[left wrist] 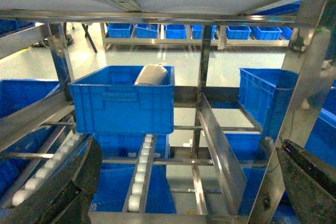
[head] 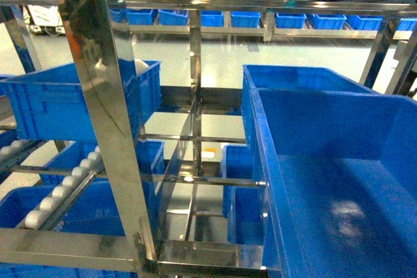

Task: Place green bowl on second shelf with right arm

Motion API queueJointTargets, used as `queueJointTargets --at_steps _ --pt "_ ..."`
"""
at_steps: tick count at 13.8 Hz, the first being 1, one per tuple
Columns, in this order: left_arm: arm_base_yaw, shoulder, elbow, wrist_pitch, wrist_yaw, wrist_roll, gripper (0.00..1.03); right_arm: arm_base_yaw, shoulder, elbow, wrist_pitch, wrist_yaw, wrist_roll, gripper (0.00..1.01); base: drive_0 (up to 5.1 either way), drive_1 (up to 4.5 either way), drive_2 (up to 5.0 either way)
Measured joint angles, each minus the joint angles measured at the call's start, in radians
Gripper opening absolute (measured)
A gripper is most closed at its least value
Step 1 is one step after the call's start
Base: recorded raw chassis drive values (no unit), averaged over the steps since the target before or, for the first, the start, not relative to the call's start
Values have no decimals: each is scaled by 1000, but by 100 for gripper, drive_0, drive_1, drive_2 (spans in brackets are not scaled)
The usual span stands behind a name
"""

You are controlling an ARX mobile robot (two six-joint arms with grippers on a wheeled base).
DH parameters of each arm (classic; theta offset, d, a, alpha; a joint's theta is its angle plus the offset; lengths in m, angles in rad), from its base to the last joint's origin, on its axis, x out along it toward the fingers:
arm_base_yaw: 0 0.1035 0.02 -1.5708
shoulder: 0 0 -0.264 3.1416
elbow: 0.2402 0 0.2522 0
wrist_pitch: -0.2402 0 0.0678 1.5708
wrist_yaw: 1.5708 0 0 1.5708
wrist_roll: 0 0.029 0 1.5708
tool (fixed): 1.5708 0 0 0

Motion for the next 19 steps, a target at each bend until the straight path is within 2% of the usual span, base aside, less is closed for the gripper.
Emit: queueJointTargets --at_steps 4,8,10,17,19 --pt "0 0 0 0 0 0 98 6 102 -17 101 0 -4 2 0 0 0" --pt "0 0 0 0 0 0 98 12 338 -11 293 8 -4 2 0 0 0" --pt "0 0 0 0 0 0 98 4 499 47 381 11 -11 2 0 0 0" --pt "0 0 0 0 0 0 98 -82 834 258 444 3 -65 2 0 0 0" --pt "0 0 0 0 0 0 98 -87 925 339 436 -13 -103 2 0 0 0"
